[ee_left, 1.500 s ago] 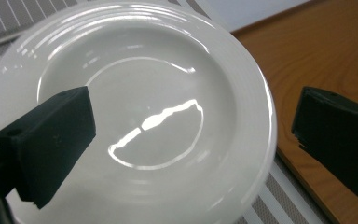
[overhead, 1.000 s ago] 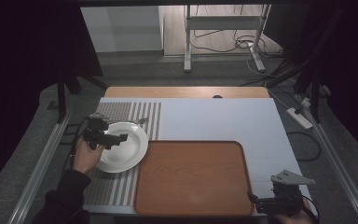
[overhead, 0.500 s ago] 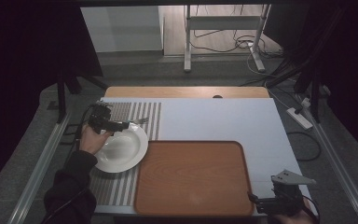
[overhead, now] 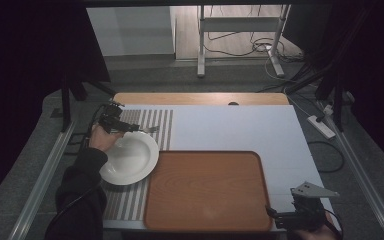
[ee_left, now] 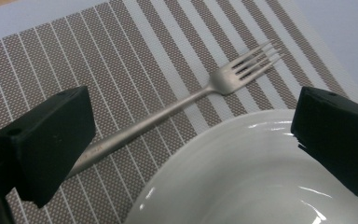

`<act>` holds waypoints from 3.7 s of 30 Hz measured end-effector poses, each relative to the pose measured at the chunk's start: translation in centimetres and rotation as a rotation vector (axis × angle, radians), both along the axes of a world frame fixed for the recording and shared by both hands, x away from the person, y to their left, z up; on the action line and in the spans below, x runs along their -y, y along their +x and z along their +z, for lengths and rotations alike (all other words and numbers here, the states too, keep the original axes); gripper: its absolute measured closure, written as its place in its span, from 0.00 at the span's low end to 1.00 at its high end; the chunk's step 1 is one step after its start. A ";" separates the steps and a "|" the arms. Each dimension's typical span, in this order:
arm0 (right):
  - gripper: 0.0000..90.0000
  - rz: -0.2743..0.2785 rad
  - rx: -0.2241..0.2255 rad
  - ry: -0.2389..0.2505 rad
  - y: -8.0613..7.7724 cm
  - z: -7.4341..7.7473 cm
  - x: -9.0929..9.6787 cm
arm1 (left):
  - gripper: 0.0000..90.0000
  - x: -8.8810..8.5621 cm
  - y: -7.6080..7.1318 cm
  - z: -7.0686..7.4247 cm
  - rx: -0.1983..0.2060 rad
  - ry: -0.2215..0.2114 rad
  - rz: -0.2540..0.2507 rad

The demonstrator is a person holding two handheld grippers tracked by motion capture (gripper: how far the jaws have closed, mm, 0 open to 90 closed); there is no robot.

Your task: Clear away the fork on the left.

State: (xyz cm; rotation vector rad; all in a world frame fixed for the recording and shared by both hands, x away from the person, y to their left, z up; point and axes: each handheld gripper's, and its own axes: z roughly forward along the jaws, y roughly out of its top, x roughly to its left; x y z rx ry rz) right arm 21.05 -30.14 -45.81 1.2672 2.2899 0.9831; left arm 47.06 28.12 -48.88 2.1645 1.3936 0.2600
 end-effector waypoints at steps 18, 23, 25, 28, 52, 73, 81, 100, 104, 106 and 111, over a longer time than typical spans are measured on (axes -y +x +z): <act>0.00 0.001 -0.002 0.018 0.0 0.0 0.1 | 0.01 1.5 4.2 -2.2 -0.118 0.108 -0.025; 0.00 0.003 -0.002 0.023 0.0 0.0 0.2 | 0.04 2.1 5.0 -2.6 -0.160 0.158 -0.076; 0.00 0.003 -0.001 0.025 0.0 0.0 0.2 | 0.06 2.2 5.1 -2.8 -0.178 0.169 -0.095; 0.00 0.003 -0.001 0.027 0.0 0.0 0.2 | 0.11 2.3 5.4 -3.1 -0.192 0.180 -0.108; 0.00 0.006 0.002 0.026 0.0 0.0 0.2 | 0.90 0.7 4.1 -2.9 -0.092 0.214 -0.355; 0.00 0.006 -0.001 0.030 0.0 0.0 0.3 | 0.96 -1.6 4.0 -2.4 -0.054 0.191 -0.256; 0.00 0.006 -0.002 0.030 0.0 0.0 0.2 | 0.96 -3.7 3.4 -0.7 -0.048 0.251 -0.199; 0.00 0.008 -0.001 0.023 0.0 0.0 0.1 | 0.96 -3.6 0.1 2.9 -0.093 0.166 -0.186; 0.00 0.010 0.000 0.022 0.0 0.0 0.1 | 0.96 -3.0 -0.8 3.4 -0.096 0.141 -0.185; 0.00 0.010 0.001 0.021 0.0 0.0 0.0 | 0.96 -2.4 -1.5 3.7 -0.089 0.142 -0.189; 0.00 0.011 0.001 0.017 0.0 0.0 0.0 | 0.96 -0.6 -3.7 4.4 -0.074 0.122 -0.202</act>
